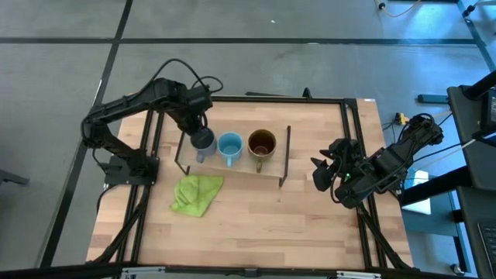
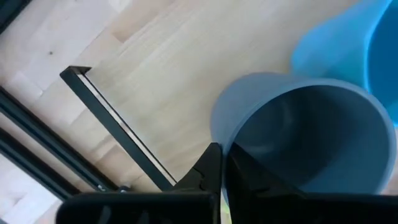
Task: Stack small to large cups/mugs on shelf
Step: Put the dark blue mug on the shelf
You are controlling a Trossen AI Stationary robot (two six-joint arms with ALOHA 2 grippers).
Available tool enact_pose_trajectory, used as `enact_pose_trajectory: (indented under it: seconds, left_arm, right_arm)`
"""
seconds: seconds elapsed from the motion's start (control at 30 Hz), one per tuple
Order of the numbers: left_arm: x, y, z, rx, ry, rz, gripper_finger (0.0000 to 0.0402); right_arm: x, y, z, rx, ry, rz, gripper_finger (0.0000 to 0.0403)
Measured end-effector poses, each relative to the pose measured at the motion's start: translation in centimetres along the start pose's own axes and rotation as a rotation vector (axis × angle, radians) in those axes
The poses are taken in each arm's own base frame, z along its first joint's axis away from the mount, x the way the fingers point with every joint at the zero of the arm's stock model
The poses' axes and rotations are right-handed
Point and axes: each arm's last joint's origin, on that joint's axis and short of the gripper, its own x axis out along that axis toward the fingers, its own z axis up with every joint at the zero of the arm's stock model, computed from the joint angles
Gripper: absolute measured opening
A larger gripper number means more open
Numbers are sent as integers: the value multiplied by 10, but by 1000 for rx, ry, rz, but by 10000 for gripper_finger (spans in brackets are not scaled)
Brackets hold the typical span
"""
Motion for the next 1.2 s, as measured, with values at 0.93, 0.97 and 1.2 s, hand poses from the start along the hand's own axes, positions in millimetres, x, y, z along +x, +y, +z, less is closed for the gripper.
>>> enact_pose_trajectory:
  seconds: [0.93,0.97,1.2]
  left_arm:
    - [20,1,-4,-44,91,5,0]
    - [20,1,-4,-45,91,3,0]
    - [19,1,-4,-53,94,0,0]
  right_arm:
    - [0,-3,0,-26,2,-20,200]
    - [0,-3,0,-27,3,-20,200]
    - [0,-3,0,-28,3,-22,200]
